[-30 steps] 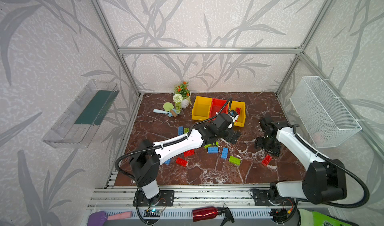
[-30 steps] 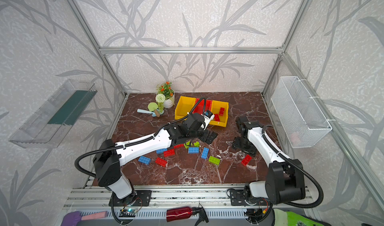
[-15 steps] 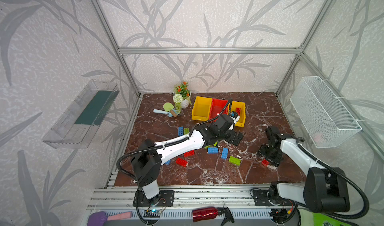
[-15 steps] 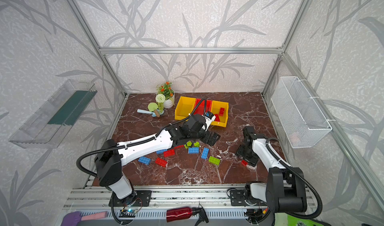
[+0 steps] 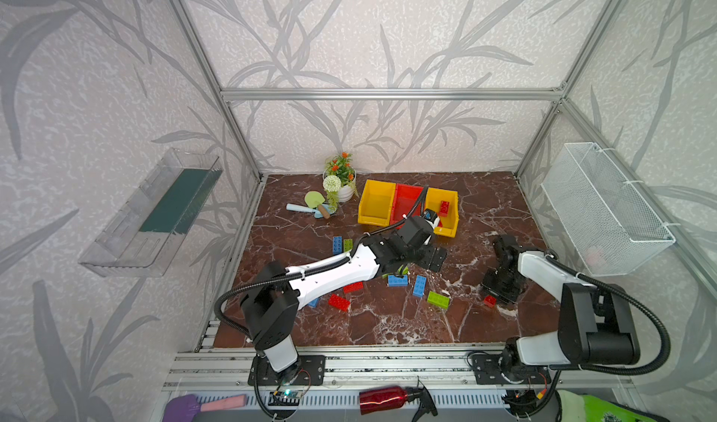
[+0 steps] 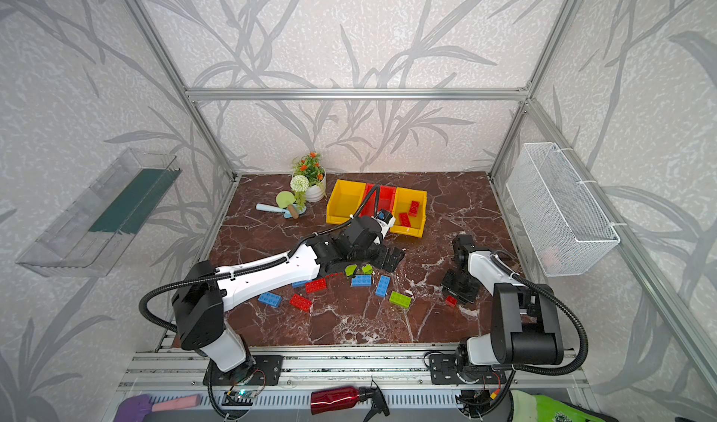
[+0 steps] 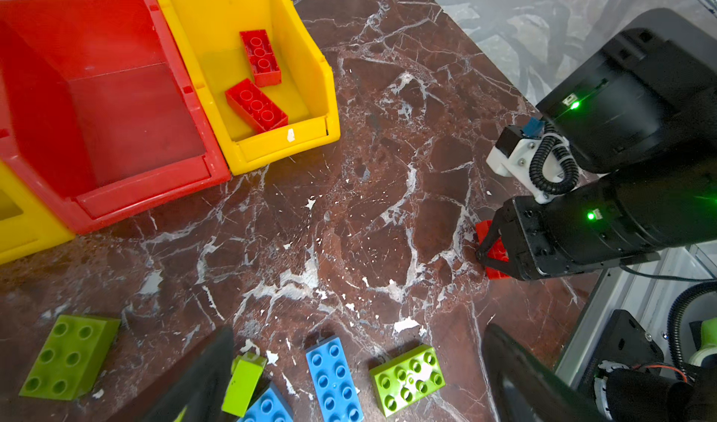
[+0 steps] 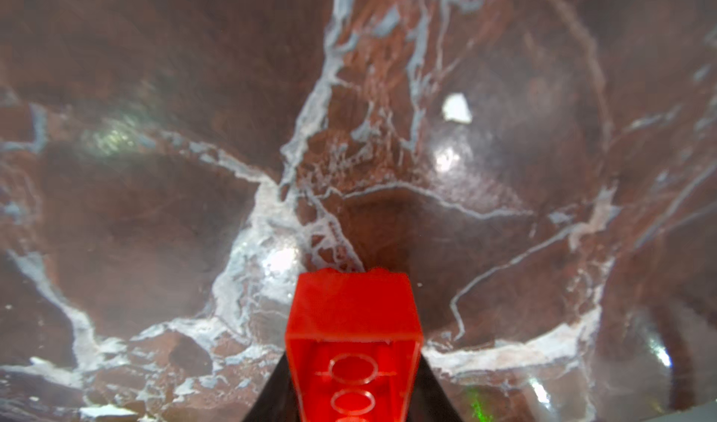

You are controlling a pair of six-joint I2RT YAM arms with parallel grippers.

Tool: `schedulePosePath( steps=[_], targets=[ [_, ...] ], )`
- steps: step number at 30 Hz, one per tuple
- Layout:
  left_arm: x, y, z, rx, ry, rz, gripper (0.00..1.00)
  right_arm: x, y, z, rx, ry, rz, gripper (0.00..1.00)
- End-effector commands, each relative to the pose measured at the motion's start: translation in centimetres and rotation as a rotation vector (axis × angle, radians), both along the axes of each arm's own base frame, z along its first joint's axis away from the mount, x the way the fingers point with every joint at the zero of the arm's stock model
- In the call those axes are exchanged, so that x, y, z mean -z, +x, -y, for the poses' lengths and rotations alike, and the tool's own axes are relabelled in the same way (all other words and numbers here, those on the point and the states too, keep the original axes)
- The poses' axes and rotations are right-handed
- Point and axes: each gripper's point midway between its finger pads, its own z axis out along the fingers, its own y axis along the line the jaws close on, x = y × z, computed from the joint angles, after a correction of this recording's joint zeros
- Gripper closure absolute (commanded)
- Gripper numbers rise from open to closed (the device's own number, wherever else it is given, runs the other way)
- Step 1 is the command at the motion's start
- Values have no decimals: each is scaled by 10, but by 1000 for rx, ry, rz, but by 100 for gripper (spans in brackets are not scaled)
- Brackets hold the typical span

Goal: Sort the legos into containers by color
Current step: 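Carry the red brick with the right gripper and drop it into the yellow bin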

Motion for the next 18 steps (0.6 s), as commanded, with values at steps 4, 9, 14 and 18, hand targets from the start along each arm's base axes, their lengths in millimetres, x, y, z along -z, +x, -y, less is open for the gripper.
schedulePosePath(
  steps=[4,9,14,18],
  targets=[
    [-17,22,-32,-109,-48,9,1,-24,16,-3,-20,24,37,75],
    [-19,41,-56,-183,-69,8,1,-52,44,-10,-27,68,113,77],
    [-20,54,-78,-237,-78,2,1,-79,85,-24,-30,132,198,78],
    [-20,62,-92,-276,-80,7,1,-98,125,-43,-81,142,246,78]
  ],
)
